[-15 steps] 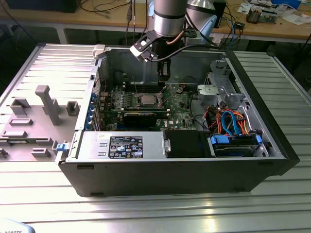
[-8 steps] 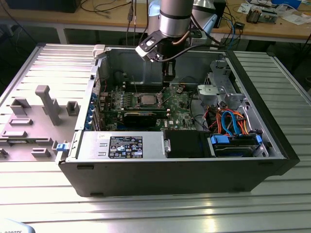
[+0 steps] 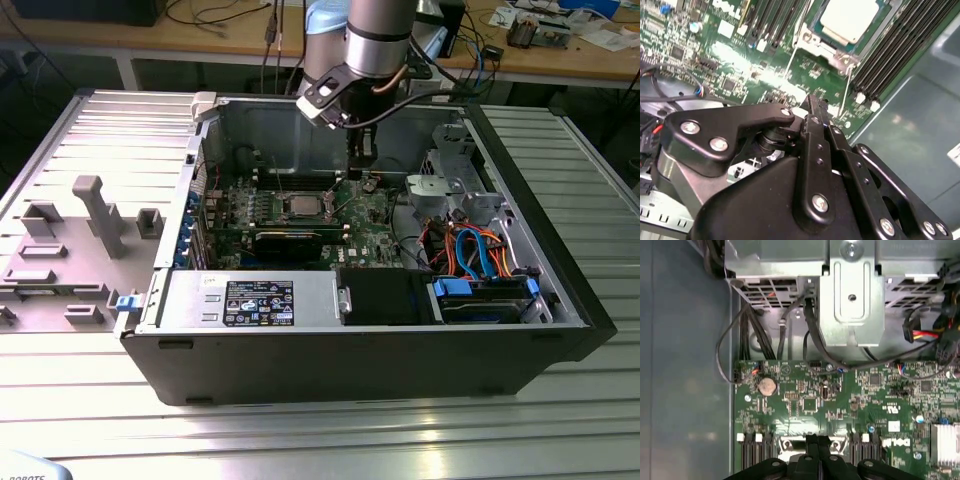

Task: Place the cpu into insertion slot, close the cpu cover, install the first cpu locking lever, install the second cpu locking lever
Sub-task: 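Close the cpu cover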

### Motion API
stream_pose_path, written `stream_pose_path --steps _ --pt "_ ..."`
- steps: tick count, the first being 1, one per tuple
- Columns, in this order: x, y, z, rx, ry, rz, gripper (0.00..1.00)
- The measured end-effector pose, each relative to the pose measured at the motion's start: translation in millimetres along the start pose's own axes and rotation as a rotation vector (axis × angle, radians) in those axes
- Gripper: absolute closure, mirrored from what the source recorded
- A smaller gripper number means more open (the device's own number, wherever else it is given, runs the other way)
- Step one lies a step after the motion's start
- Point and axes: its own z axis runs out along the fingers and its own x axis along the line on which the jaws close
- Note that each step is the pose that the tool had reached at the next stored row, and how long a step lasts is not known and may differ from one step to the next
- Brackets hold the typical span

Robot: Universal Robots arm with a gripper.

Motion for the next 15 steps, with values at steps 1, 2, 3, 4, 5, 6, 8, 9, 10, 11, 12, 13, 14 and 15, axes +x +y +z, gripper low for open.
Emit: stream_pose_path --steps 1,2,3,4,5,6,8,9,10,11,12,13,14,15 --pt "0.0 2.6 0.3 0.0004 0.0001 -0.001 0.89" --pt "0.0 4.8 0.5 0.0007 0.0000 -0.003 0.89" --pt "0.1 7.5 0.9 0.0010 0.0000 -0.004 0.89" --pt "0.1 9.7 1.2 0.0013 0.0000 -0.005 0.89" --pt "0.2 13.6 1.9 0.0017 -0.0002 -0.006 0.89" --pt "0.3 15.6 2.2 0.0020 -0.0002 -0.006 0.89" --pt "0.5 18.4 4.2 0.0023 -0.0002 -0.008 0.89" --pt "0.6 18.6 5.5 0.0025 -0.0003 -0.009 0.89" --pt "0.8 19.0 6.9 0.0029 -0.0003 -0.010 0.89" --pt "1.0 19.2 8.5 0.0032 -0.0003 -0.010 0.89" --pt "1.0 19.4 10.5 0.0035 -0.0003 -0.011 0.89" --pt "1.1 19.7 13.4 0.0043 -0.0002 -0.013 0.89" --pt "1.0 19.7 15.2 0.0050 -0.0003 -0.014 0.89" --pt "1.0 19.7 17.0 0.0056 -0.0003 -0.015 0.89"
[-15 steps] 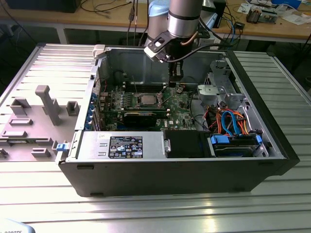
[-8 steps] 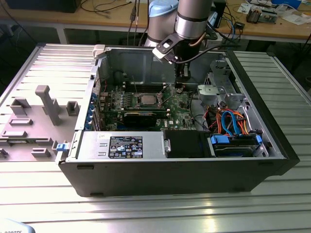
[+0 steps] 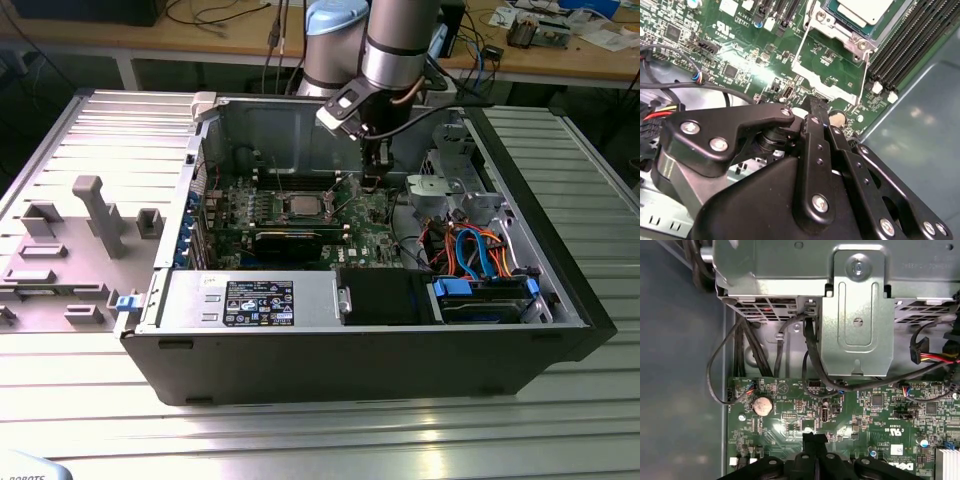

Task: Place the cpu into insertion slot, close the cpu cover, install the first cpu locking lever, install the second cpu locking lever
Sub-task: 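Close the cpu cover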

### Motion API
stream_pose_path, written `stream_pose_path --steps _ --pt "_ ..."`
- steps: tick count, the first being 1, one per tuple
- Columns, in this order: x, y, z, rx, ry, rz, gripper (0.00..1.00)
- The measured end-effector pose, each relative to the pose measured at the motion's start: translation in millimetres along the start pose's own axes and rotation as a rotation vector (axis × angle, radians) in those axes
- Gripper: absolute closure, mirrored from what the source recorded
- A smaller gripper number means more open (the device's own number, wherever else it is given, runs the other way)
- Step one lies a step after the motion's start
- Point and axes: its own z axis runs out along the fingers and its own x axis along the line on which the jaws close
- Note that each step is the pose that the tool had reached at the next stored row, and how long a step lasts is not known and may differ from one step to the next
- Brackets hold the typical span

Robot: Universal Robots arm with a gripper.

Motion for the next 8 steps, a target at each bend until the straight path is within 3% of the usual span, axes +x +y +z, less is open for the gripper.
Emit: stream_pose_path --steps 4,8 --pt "-0.1 -0.2 2.8 0.0013 -0.0003 -0.002 0.89" --pt "0.1 -8.7 2.9 0.0012 0.0000 -0.003 0.89"
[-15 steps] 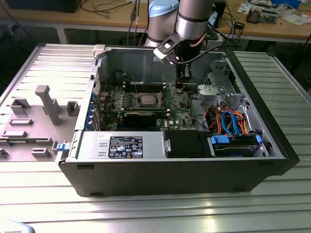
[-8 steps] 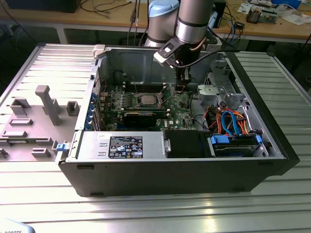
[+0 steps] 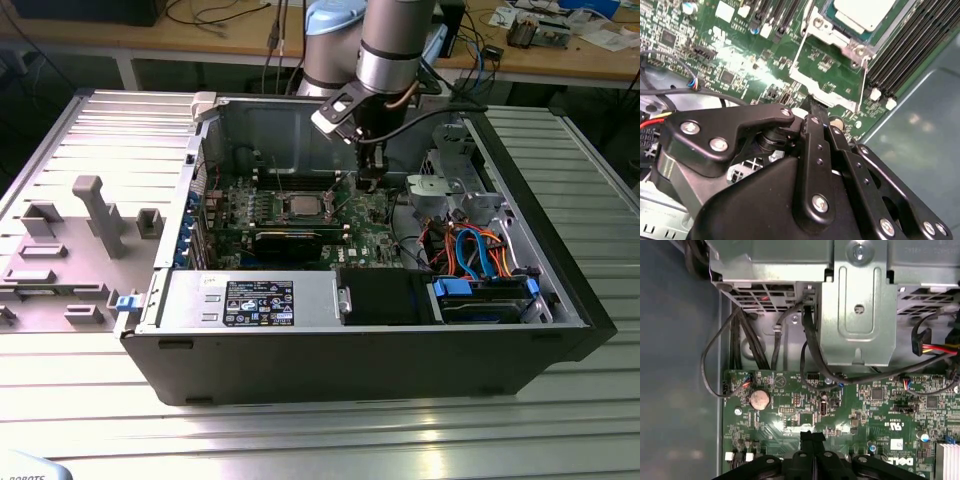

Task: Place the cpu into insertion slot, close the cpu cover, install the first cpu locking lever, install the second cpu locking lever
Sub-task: 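Close the cpu cover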

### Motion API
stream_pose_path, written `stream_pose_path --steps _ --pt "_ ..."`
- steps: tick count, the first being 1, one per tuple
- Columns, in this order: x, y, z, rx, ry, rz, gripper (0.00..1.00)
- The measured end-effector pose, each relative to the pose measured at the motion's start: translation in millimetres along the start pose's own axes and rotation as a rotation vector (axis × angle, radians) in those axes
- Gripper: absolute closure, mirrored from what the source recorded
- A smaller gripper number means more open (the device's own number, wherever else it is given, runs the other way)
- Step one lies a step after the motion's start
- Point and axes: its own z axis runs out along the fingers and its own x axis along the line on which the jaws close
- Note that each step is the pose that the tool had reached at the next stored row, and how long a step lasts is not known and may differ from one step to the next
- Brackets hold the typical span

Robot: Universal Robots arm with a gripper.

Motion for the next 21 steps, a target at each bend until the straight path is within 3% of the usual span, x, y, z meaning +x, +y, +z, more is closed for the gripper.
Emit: stream_pose_path --steps 5,21 --pt "0.2 -9.4 0.0 0.0000 0.0000 0.000 0.89" --pt "0.3 -14.7 0.1 0.0000 0.0000 0.000 0.89"
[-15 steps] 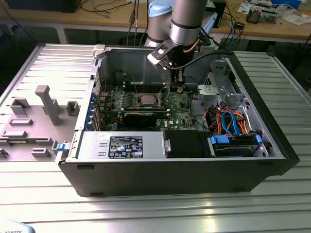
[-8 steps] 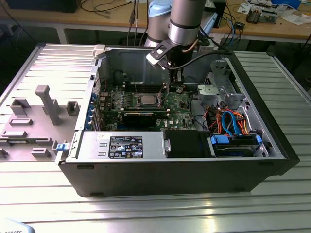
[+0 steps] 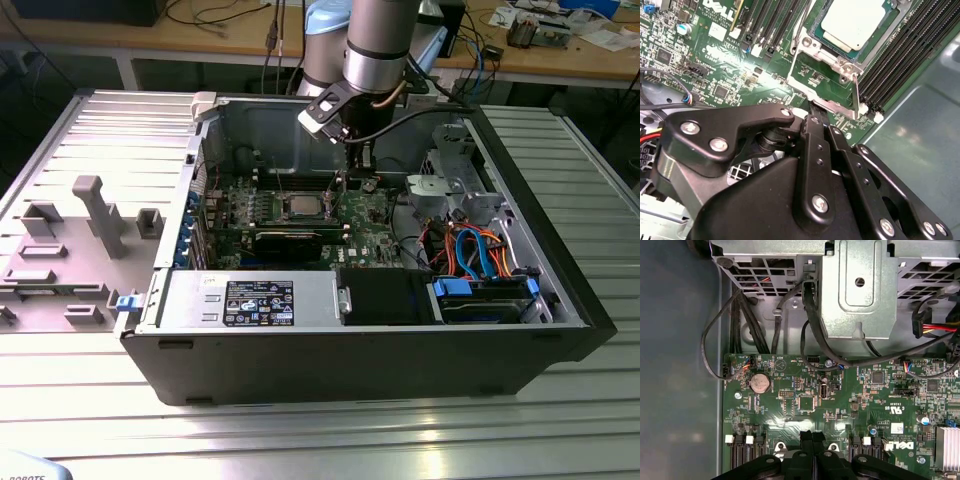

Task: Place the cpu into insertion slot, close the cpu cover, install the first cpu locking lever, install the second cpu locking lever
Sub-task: 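Close the cpu cover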

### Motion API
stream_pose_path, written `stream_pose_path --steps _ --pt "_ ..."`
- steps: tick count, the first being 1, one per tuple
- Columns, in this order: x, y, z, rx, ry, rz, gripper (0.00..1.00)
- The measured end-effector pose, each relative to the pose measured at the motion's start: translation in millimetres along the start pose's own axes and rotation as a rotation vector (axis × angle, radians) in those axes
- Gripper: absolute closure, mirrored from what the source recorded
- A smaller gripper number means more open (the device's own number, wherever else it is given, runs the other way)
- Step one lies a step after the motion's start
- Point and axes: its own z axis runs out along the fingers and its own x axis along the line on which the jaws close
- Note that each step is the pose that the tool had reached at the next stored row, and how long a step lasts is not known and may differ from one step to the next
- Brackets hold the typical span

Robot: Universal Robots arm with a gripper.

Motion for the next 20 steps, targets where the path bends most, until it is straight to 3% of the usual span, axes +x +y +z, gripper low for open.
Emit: stream_pose_path --steps 20 --pt "0.4 -16.5 0.3 0.0000 -0.0001 0.000 0.89"
